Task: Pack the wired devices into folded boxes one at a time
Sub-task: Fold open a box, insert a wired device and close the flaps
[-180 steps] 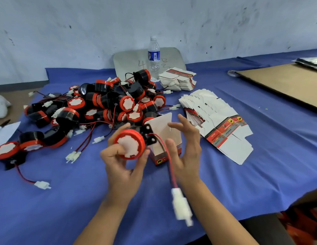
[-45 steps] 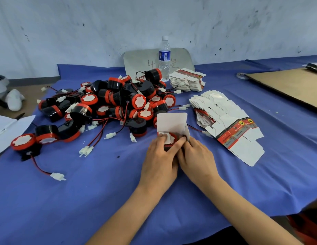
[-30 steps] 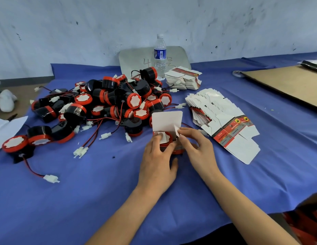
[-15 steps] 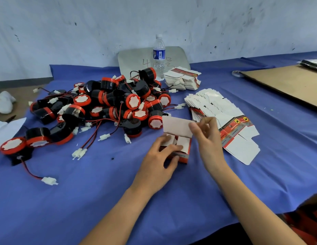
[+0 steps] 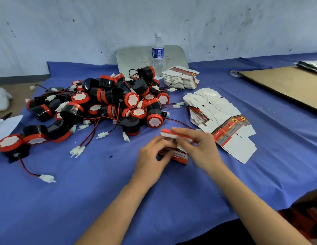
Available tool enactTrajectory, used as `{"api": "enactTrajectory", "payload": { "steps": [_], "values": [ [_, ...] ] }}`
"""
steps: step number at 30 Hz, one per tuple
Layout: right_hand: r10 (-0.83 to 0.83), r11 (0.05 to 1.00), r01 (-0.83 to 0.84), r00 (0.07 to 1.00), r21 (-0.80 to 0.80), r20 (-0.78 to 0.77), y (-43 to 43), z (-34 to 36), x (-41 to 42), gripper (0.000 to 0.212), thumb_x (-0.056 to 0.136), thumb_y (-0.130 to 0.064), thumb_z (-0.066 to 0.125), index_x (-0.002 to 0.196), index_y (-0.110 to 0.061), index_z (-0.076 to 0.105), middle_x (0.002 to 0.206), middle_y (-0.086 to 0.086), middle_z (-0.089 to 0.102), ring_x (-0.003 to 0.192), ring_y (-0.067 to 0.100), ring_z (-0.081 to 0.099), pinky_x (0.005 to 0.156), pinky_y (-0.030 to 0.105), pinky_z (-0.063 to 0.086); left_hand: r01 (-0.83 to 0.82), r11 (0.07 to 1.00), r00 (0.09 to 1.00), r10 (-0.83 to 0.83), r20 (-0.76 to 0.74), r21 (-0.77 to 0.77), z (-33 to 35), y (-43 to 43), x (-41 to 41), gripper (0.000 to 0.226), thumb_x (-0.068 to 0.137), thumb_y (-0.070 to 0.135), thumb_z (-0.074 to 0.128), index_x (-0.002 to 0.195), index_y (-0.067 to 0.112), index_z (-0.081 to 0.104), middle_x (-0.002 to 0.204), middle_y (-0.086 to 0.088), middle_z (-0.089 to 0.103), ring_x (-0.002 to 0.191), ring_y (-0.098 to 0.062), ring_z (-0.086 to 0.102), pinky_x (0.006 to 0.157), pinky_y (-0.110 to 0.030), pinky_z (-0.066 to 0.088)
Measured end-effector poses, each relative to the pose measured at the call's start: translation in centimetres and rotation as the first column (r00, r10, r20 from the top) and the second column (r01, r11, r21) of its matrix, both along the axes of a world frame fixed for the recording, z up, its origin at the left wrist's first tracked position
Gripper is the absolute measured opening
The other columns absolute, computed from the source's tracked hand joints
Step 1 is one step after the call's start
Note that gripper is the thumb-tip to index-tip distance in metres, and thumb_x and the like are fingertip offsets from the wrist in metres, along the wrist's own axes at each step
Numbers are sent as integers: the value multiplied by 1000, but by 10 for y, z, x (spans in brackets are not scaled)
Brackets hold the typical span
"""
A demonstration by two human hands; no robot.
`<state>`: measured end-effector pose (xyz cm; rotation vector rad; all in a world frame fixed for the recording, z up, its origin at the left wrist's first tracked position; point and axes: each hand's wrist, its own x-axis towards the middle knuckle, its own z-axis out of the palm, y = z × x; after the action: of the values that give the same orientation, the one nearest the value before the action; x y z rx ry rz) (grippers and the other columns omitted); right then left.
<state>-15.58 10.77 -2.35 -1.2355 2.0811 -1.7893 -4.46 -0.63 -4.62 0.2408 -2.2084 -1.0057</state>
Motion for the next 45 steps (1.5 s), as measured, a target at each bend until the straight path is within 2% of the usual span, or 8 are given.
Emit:
{"api": "enactTrajectory", "payload": {
  "steps": [3, 8, 11, 17, 20, 35, 41, 45],
  "values": [
    [31, 996, -19, 991, 88, -130, 6, -15, 6, 27, 86, -4, 70, 107, -19, 73, 112, -19, 65, 116, -8, 54, 99, 10, 38, -26, 914, 999, 39, -23, 404, 2, -3, 4, 36, 80, -4, 73, 84, 24, 52, 89, 6, 71, 91, -4, 68, 79, -14, 49],
    [-22, 995, 51, 950, 86, -312, 6, -22, 5, 25, 86, -7, 70, 109, -17, 74, 116, -20, 61, 121, -6, 48, 100, 9, 38, 14, 865, 997, 25, -70, 502, 2, -2, 5, 34, 84, -7, 68, 89, 22, 50, 110, 6, 63, 101, -8, 68, 81, -15, 50],
    [-72, 995, 93, 911, 34, -406, 5, -23, 8, 24, 89, -10, 65, 111, -17, 73, 116, -18, 63, 121, 1, 52, 99, 16, 44, -1, 817, 998, 39, -54, 577, 1, -8, 4, 23, 88, -1, 66, 95, 18, 57, 103, 7, 65, 100, -10, 69, 78, -17, 50],
    [-141, 986, 168, 822, -1, -552, 6, -24, 9, 25, 90, -11, 60, 110, -15, 73, 115, -4, 70, 116, 17, 62, 91, 30, 50, 16, 825, 999, 12, -47, 565, 3, -6, 4, 32, 89, 3, 65, 107, 30, 61, 100, 14, 67, 96, -7, 68, 80, -16, 50],
    [-138, 982, 186, 767, 11, -627, 6, -25, 9, 24, 88, -11, 62, 107, -15, 75, 113, -3, 71, 113, 20, 64, 88, 31, 51, 12, 848, 999, 10, -39, 530, 4, -6, 4, 29, 91, 1, 63, 104, 28, 65, 108, 5, 67, 98, -7, 67, 83, -16, 50],
    [-13, 996, 48, 919, 80, -393, 13, -19, 7, 26, 82, -14, 75, 108, -17, 74, 118, -3, 69, 120, 13, 57, 100, 29, 47, 13, 873, 1000, -18, 5, 488, 3, -14, 2, 27, 90, -1, 63, 85, 25, 66, 99, -3, 68, 95, -8, 64, 83, -17, 49],
    [25, 993, 22, 926, 119, -377, 14, -16, 7, 22, 82, -10, 75, 104, -11, 75, 115, 0, 70, 121, 15, 58, 101, 33, 48, 35, 908, 999, -48, 20, 418, 5, -22, 3, 27, 88, -2, 65, 84, 25, 68, 94, -7, 66, 92, -6, 65, 83, -15, 48],
    [37, 995, 7, 910, 104, -412, 13, -14, 6, 20, 81, -10, 75, 101, -9, 76, 109, 4, 72, 116, 21, 61, 97, 42, 51, 18, 931, 1000, -25, 12, 365, 3, -24, 3, 31, 85, -3, 67, 83, 28, 69, 91, 3, 64, 88, 2, 63, 82, -12, 47]
  ]
}}
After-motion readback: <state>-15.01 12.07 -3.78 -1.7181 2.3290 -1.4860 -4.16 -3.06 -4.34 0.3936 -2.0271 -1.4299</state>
